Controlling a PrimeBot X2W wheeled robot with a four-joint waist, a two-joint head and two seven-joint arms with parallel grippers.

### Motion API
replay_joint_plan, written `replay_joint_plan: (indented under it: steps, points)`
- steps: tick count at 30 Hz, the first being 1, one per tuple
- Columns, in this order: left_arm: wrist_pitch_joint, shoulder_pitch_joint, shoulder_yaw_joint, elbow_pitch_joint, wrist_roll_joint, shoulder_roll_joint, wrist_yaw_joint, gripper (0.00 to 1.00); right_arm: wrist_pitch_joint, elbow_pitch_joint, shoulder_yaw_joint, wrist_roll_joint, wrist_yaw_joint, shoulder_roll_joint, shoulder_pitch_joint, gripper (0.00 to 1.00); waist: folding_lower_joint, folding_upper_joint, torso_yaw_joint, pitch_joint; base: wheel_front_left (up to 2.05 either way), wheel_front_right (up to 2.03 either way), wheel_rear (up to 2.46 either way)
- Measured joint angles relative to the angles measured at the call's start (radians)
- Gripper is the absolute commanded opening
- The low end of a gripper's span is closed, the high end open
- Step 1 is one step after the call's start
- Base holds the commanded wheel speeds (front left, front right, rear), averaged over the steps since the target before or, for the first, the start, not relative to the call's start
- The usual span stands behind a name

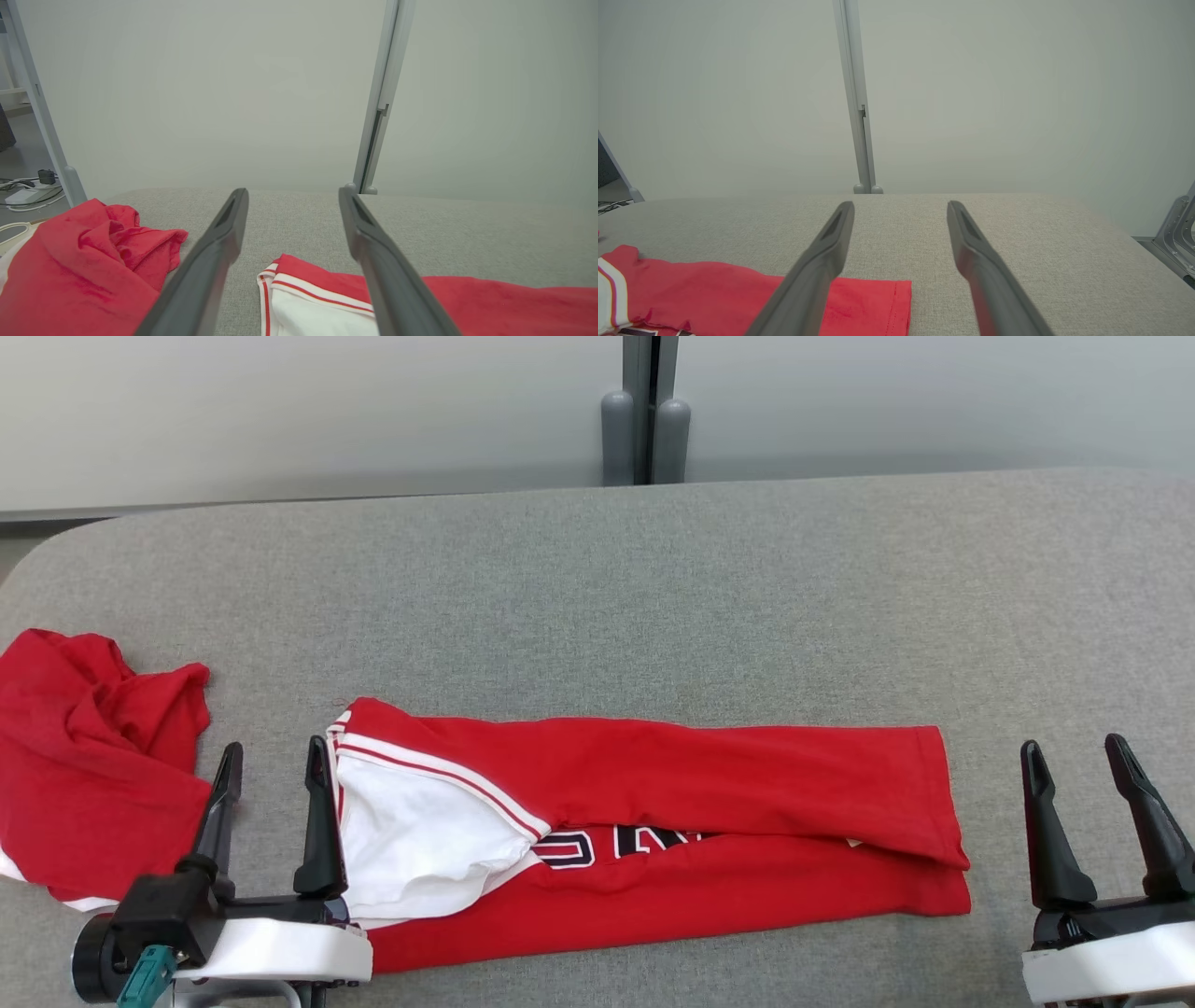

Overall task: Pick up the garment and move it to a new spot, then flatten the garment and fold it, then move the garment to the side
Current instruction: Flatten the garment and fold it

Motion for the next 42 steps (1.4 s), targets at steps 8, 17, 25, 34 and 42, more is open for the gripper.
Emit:
replay_joint_plan:
  steps: [8,17,25,34,42]
  points:
    - [0.000,0.002,-0.007,0.013,0.013,0.003,-0.004,1.00,0.009,-0.002,-0.006,0.000,0.000,0.001,0.009,1.00,0.0000,0.0000,0.002,-0.001,0.00,0.00,0.00]
    - [-0.001,-0.021,-0.020,0.016,0.022,0.001,-0.009,1.00,0.021,0.041,-0.013,-0.002,0.000,-0.014,0.004,1.00,0.0000,0.0000,0.015,0.024,0.00,0.00,0.00]
    - [-0.002,-0.081,-0.047,0.018,0.027,-0.036,-0.019,1.00,0.016,0.275,0.021,0.021,0.000,-0.022,-0.042,1.00,0.0000,0.0000,0.056,0.094,0.00,0.00,0.00]
    - [-0.002,-0.107,-0.035,0.039,0.048,-0.069,-0.044,1.00,0.033,0.441,0.076,0.088,0.000,-0.026,-0.100,0.00,0.0000,0.0000,0.101,0.142,0.00,0.00,0.00]
    - [-0.002,-0.114,-0.004,0.040,0.068,-0.079,-0.054,1.00,0.025,0.412,0.057,0.119,0.003,-0.039,-0.093,0.00,0.0000,0.0000,0.078,0.143,0.00,0.00,0.00]
